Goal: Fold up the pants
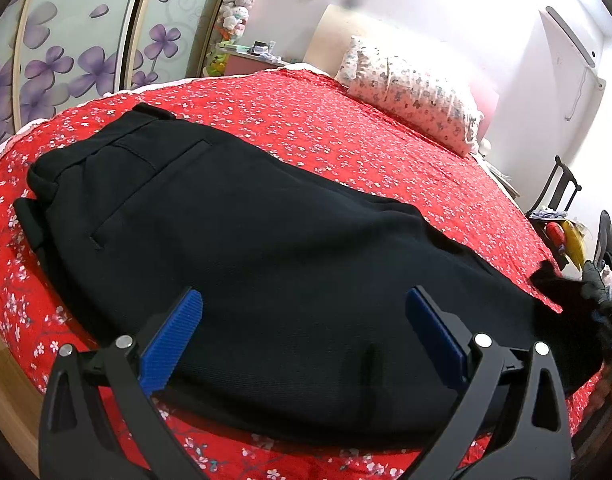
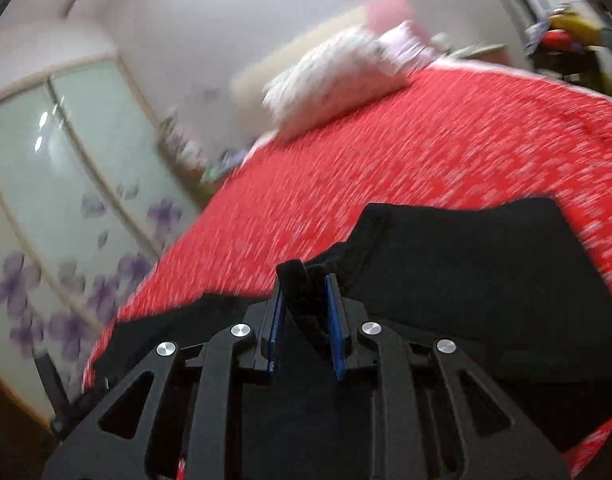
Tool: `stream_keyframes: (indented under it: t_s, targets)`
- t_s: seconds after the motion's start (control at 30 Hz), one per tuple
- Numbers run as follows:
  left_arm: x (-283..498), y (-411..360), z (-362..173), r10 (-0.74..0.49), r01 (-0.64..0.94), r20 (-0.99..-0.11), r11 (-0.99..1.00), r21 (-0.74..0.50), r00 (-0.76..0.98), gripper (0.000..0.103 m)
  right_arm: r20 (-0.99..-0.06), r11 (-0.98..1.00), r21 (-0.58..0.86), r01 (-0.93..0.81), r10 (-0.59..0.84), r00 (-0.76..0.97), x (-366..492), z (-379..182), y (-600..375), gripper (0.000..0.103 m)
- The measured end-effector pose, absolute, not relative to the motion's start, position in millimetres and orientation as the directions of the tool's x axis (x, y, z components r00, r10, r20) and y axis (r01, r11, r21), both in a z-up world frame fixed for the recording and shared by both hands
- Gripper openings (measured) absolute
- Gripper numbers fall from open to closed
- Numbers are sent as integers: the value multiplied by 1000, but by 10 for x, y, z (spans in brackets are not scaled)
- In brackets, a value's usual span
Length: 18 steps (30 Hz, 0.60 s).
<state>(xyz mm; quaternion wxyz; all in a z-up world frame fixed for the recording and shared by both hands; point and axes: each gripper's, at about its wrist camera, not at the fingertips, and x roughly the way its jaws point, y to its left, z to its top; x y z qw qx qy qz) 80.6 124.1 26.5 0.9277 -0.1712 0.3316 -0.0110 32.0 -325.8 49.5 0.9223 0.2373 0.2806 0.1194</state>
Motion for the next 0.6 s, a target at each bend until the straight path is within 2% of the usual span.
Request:
stream_keyframes:
  t_s: [0.13,0.23,0.33,0.47,0.6]
  targets:
    - [806,1253,266,-141,-89,-609,939,-331,780,101,-544,870,449,-202,446,711,351,286,-2626,20]
    - [807,1264,265,-147,-84,-608,938,-335,780,101,-593,880,404,-250,460,661,326,178,-2306,20]
    - [805,1278,266,-154,-79,-606,937,-340,781,101,-594,874,418,-247,469,654,334,175,-2299,21]
    - [810,1304,263,-163,-76,-602,933,-351,782,101,-533,812,516,-271,552,641,311,247,-2404,20]
    - [809,1300,264,-159,-80,-603,933,-350,782,101,-616,854,425,-300,516,596,309,160,-2178,21]
